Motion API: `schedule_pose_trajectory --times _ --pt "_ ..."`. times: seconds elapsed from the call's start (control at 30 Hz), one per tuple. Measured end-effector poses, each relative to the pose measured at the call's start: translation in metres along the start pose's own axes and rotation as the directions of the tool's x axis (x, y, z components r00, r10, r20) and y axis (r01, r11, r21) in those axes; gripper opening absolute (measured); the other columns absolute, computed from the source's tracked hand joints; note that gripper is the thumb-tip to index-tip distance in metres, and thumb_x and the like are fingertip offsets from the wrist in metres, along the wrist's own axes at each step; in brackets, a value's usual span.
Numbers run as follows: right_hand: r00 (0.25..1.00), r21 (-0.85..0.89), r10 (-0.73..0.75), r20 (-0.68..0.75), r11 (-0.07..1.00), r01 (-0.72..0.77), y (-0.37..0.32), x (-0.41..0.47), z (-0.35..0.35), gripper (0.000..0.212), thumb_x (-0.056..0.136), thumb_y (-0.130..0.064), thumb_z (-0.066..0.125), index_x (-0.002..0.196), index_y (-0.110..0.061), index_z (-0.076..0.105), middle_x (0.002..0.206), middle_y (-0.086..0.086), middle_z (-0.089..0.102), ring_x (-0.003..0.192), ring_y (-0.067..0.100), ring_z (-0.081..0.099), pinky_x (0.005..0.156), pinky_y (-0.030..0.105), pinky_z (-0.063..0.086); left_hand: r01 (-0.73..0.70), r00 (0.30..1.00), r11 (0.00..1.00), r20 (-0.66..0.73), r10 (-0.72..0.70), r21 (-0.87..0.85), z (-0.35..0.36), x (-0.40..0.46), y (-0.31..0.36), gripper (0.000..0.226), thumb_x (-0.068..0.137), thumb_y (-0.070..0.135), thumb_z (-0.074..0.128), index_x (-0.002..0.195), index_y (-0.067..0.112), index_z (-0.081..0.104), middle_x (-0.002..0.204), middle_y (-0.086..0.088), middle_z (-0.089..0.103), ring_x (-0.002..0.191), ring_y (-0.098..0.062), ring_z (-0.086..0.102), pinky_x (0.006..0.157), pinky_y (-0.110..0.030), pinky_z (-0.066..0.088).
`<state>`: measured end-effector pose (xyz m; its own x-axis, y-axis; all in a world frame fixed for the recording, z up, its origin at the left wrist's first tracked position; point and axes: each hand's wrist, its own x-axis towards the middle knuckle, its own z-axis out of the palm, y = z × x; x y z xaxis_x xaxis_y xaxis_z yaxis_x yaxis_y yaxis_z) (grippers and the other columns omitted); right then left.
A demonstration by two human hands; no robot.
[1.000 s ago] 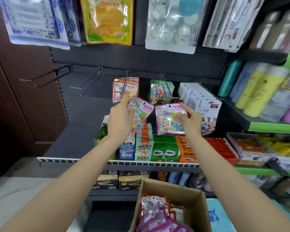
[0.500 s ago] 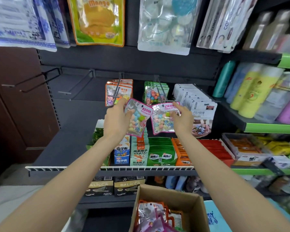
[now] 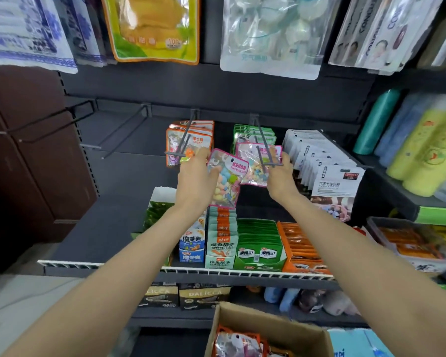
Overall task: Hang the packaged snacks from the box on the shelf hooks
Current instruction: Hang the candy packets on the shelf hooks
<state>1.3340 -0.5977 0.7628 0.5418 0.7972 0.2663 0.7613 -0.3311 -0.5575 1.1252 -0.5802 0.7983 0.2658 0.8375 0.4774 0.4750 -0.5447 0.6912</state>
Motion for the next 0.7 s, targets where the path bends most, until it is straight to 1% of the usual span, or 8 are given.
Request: schedule_pose_trajectory --times 0.13,0.27,0.33,0.43,0.5,0.57,0.63,0.7 --pt "0.986 -0.144 -0.139 -0.095 0.982 0.125 -0.003 0.032 0.004 0.045 0.102 -0.025 0.033 0.145 -0.02 0.022 0.143 0.012 0.028 0.13 0.026 0.036 0.101 0.032 0.029 0.002 1.0 1.0 0.005 -0.002 0.009 0.011 0.009 -0.008 0.013 0.093 0.017 0.056 0.095 0.014 0.043 0.06 0.004 0.037 0.055 -0.014 0.035 0.051 -0.029 0.025" --pt "0.986 -0.048 -0.109 -0.125 0.993 0.104 -0.001 0.046 0.005 0.055 0.098 -0.046 0.036 0.146 -0.025 0.019 0.147 0.007 0.028 0.13 0.025 0.038 0.098 0.039 0.04 0.018 1.0 1.0 0.009 -0.018 0.021 0.017 0.015 -0.011 0.016 0.093 0.018 0.057 0.09 0.015 0.041 0.06 0.005 0.037 0.052 -0.01 0.034 0.049 -0.027 0.024" --pt "0.985 -0.013 -0.138 -0.106 0.99 0.137 0.004 0.04 0.007 0.059 0.098 -0.038 0.044 0.148 -0.025 0.016 0.152 0.008 0.023 0.133 0.025 0.036 0.098 0.039 0.042 0.038 0.999 0.999 0.02 -0.038 0.007 0.019 0.015 -0.012 0.018 0.092 0.019 0.058 0.086 0.01 0.045 0.059 0.003 0.039 0.053 -0.009 0.034 0.047 -0.024 0.025" --pt "0.982 -0.021 -0.189 -0.02 0.982 0.188 0.003 0.01 -0.005 0.057 0.094 -0.009 0.051 0.146 -0.011 0.027 0.153 0.017 0.019 0.139 0.029 0.026 0.112 0.031 0.023 0.068 0.996 0.996 0.068 -0.065 -0.051 0.022 0.013 -0.016 0.018 0.089 0.024 0.062 0.086 0.009 0.053 0.068 -0.005 0.053 0.058 -0.014 0.042 0.049 -0.017 0.031" --pt "0.99 0.099 -0.14 0.004 0.985 0.139 0.005 -0.009 -0.012 0.043 0.095 -0.009 0.051 0.137 -0.008 0.043 0.14 0.015 0.041 0.127 0.025 0.043 0.103 0.029 0.034 0.091 0.988 0.991 0.137 -0.077 -0.101 0.024 0.009 -0.02 0.019 0.087 0.026 0.065 0.082 0.013 0.053 0.076 -0.008 0.06 0.066 -0.019 0.051 0.056 -0.017 0.037" --pt "0.993 0.286 -0.108 0.051 0.954 0.09 0.003 -0.034 -0.018 0.029 0.097 -0.015 0.048 0.125 -0.011 0.055 0.119 0.008 0.059 0.106 0.02 0.058 0.09 0.033 0.049 0.133 0.971 0.976 0.221 -0.093 -0.172 0.026 0.001 -0.021 0.02 0.084 0.027 0.068 0.083 0.012 0.055 0.082 -0.009 0.065 0.075 -0.025 0.06 0.069 -0.03 0.049" --pt "0.994 0.502 -0.066 0.087 0.865 0.013 0.002 -0.058 -0.024 0.024 0.099 -0.018 0.044 0.115 -0.012 0.06 0.108 0.005 0.065 0.093 0.014 0.062 0.078 0.028 0.055 0.2 0.951 0.935 0.289 -0.112 -0.294 0.026 -0.009 -0.017 0.018 0.084 0.023 0.069 0.09 0.009 0.059 0.088 -0.01 0.069 0.084 -0.027 0.066 0.076 -0.042 0.055" --pt "0.998 0.602 -0.032 0.049 0.798 -0.004 0.003 -0.077 -0.029 0.023 0.097 -0.018 0.047 0.115 -0.014 0.061 0.105 0.005 0.067 0.092 0.014 0.064 0.072 0.022 0.055 0.252 0.934 0.88 0.341 -0.111 -0.403 0.026 -0.02 -0.011 0.015 0.085 0.017 0.068 0.095 0.009 0.059 0.093 -0.01 0.07 0.089 -0.028 0.068 0.077 -0.042 0.057"
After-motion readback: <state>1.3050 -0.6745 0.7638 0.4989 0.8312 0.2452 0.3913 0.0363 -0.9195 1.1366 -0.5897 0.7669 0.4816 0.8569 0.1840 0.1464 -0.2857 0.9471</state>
